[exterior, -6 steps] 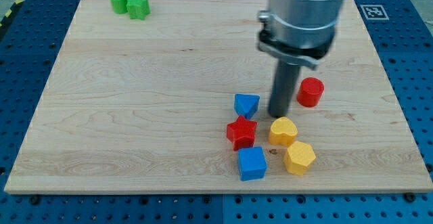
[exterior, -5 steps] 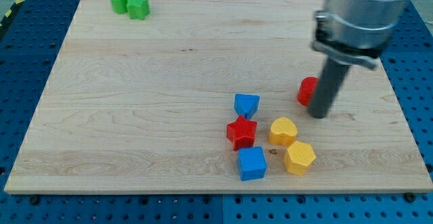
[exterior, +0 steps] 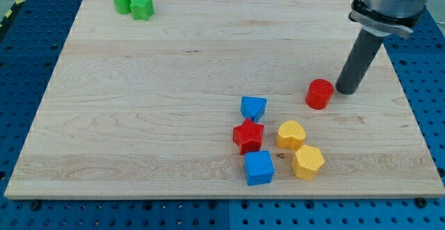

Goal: Push the red circle above the yellow heart

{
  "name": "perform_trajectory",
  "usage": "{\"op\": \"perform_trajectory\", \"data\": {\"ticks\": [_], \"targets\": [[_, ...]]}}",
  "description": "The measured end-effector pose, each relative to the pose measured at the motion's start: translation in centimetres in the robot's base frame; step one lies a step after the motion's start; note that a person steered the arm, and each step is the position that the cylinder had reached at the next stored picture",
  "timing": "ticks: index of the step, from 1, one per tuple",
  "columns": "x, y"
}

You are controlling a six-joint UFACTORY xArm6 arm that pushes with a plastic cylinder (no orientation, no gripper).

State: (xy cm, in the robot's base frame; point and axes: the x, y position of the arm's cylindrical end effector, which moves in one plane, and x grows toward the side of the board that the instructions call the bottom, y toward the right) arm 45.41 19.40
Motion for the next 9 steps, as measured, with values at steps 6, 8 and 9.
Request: {"op": "perform_trajectory", "data": {"ticks": [6,8,9], "targets": [[-6.4,-4.5],[-6.6,-6.0],[-4.0,-6.1]]}}
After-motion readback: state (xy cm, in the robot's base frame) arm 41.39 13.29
